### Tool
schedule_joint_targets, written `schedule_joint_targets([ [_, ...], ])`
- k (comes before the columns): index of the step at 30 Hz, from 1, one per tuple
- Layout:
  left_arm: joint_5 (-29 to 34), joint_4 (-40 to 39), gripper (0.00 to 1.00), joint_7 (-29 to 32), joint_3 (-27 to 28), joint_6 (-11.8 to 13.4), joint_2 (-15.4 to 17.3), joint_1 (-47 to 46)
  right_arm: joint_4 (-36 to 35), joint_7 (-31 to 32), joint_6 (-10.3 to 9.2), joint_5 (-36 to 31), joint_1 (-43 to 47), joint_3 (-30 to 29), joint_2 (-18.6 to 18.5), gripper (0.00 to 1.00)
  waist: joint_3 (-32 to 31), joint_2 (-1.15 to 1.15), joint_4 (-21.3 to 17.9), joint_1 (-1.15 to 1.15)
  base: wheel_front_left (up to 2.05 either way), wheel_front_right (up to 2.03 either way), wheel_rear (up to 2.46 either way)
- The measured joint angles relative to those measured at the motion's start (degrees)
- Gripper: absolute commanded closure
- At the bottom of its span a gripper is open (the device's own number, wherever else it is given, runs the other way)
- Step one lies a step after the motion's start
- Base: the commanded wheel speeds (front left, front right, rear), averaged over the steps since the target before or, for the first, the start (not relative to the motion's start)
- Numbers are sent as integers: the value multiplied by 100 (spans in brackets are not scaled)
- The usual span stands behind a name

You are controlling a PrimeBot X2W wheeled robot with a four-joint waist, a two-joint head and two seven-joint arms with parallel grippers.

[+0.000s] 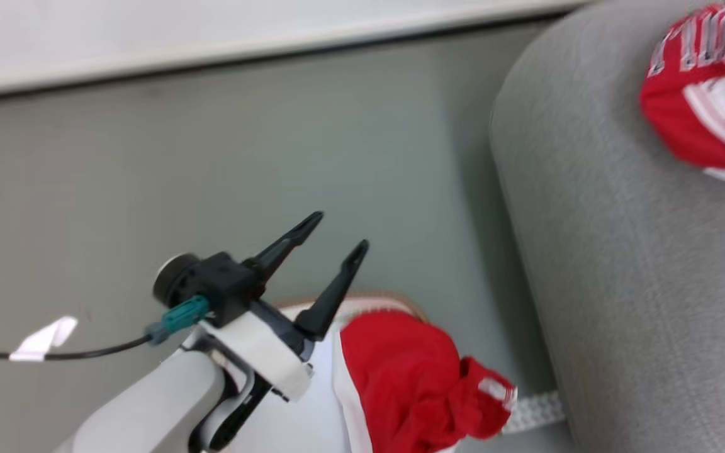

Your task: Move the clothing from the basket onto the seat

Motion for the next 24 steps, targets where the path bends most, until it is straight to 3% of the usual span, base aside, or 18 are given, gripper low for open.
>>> schedule_joint_targets([
  [8,-266,65,0,-81,550,289,70,583,-1046,-91,0,914,428,734,-515,0,-1067,0,93,-1,0,0,0],
  [12,-308,-24,0,-90,942,458,132,883,-1630,-386,-1,1267,682,700,-567,0,-1511,0,200,-1,0,0,0],
  [19,-311,-225,0,-96,1715,801,221,1686,-2502,-778,0,1447,1553,390,-137,0,-2053,0,436,-1,0,0,0],
  [24,-236,-345,0,-96,2271,1007,47,2351,-3047,-1111,-1,1245,2417,-40,350,0,-2320,0,560,-1,0,0,0],
])
